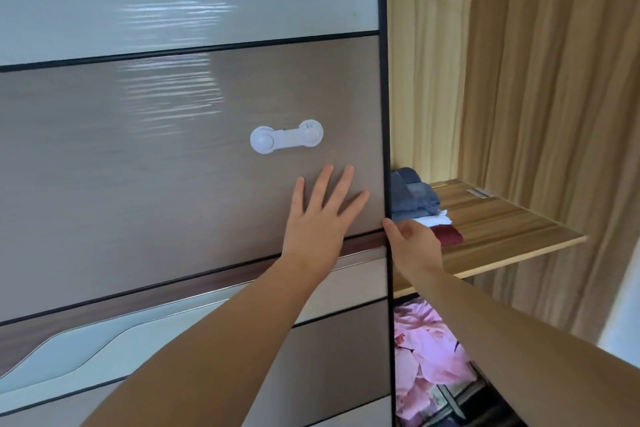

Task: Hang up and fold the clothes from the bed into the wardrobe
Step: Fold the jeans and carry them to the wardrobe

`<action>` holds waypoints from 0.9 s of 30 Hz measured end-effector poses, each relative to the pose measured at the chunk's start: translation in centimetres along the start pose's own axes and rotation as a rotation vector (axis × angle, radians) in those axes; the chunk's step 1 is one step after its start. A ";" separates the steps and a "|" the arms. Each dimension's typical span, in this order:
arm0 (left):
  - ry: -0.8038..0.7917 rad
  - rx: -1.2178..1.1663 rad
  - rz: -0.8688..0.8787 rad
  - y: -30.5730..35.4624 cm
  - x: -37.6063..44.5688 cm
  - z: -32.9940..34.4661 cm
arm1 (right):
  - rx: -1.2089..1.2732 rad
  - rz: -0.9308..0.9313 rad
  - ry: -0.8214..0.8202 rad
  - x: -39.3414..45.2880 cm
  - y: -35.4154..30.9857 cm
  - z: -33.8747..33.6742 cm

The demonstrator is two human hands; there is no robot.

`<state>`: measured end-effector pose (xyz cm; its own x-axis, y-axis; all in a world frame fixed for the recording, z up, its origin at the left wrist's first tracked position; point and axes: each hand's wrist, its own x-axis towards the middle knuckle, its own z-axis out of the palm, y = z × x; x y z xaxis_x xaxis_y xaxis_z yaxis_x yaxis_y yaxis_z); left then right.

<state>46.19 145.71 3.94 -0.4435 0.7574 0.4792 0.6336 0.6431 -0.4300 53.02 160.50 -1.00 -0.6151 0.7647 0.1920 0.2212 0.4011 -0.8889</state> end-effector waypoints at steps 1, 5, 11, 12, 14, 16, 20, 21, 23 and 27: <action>-0.001 0.003 0.010 0.6 0.5 -0.2 | -0.002 0.023 0.016 0.4 0.4 -0.4; 0.007 0.011 0.041 2.9 2.6 -0.6 | 0.112 0.151 0.112 0.8 2.3 -1.3; -0.008 0.020 0.093 7.1 6.1 -1.7 | 0.254 0.205 0.142 1.6 4.0 -3.3; -0.007 0.029 0.107 7.8 6.8 -1.9 | 0.281 0.217 0.123 1.8 4.3 -3.5; -0.017 0.050 0.144 9.0 7.9 -2.4 | 0.323 0.233 0.087 2.1 5.1 -4.0; -0.034 0.084 0.200 9.9 9.1 -3.0 | 0.339 0.231 0.057 2.4 5.6 -4.5; -0.003 0.215 0.346 10.7 11.9 -4.0 | 0.390 0.245 0.030 3.7 6.1 -6.2; -0.003 0.242 0.355 11.0 12.6 -4.1 | 0.396 0.253 0.030 4.1 6.4 -6.7; -0.013 0.279 0.361 12.0 14.0 -4.3 | 0.406 0.267 0.033 5.3 6.9 -7.9; -0.026 0.271 0.367 15.1 16.3 -4.7 | 0.427 0.277 0.017 7.4 8.6 -10.7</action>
<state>51.51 167.25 8.89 -0.2380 0.9412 0.2400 0.5649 0.3351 -0.7541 58.46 174.96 -2.80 -0.5642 0.8225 -0.0715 0.0435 -0.0568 -0.9974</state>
